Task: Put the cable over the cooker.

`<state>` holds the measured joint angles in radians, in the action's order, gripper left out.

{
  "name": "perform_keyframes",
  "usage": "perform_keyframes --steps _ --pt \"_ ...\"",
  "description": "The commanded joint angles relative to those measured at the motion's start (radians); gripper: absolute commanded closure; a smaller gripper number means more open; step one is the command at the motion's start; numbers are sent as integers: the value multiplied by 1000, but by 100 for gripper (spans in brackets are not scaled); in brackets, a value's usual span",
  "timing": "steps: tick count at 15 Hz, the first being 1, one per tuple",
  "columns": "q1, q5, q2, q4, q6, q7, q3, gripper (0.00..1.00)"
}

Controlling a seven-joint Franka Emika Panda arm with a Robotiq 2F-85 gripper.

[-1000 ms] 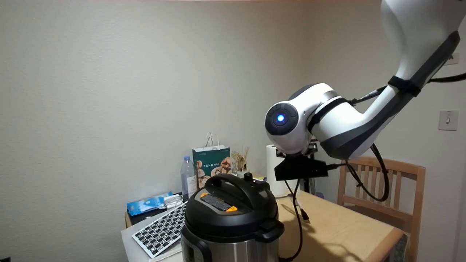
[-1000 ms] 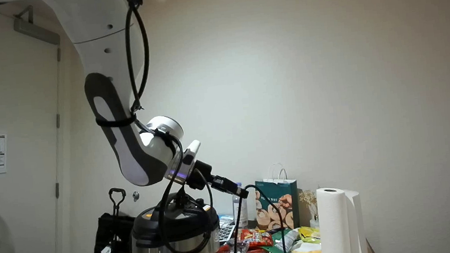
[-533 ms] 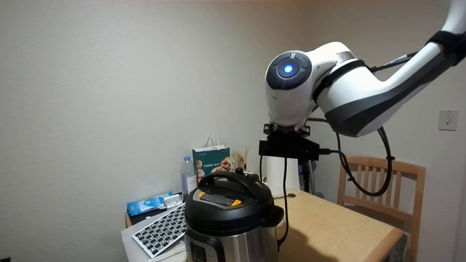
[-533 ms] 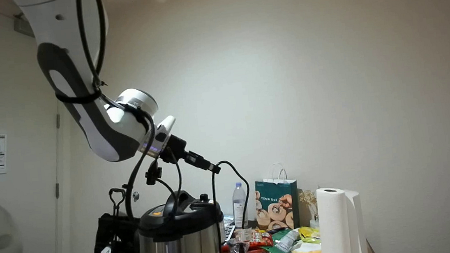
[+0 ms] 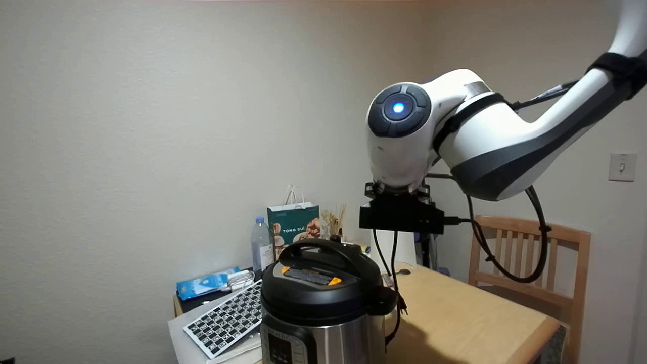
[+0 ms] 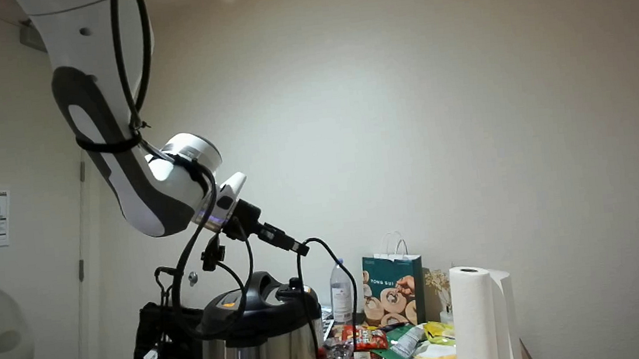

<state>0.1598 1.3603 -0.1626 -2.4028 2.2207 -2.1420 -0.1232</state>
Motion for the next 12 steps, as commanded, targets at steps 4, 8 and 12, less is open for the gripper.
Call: perform_keyframes --steps 4,8,12 --pt "36 241 35 26 -86 -121 -80 98" --pt "74 372 101 43 -45 -79 -110 98" --pt "73 547 129 49 -2 -77 -103 64"
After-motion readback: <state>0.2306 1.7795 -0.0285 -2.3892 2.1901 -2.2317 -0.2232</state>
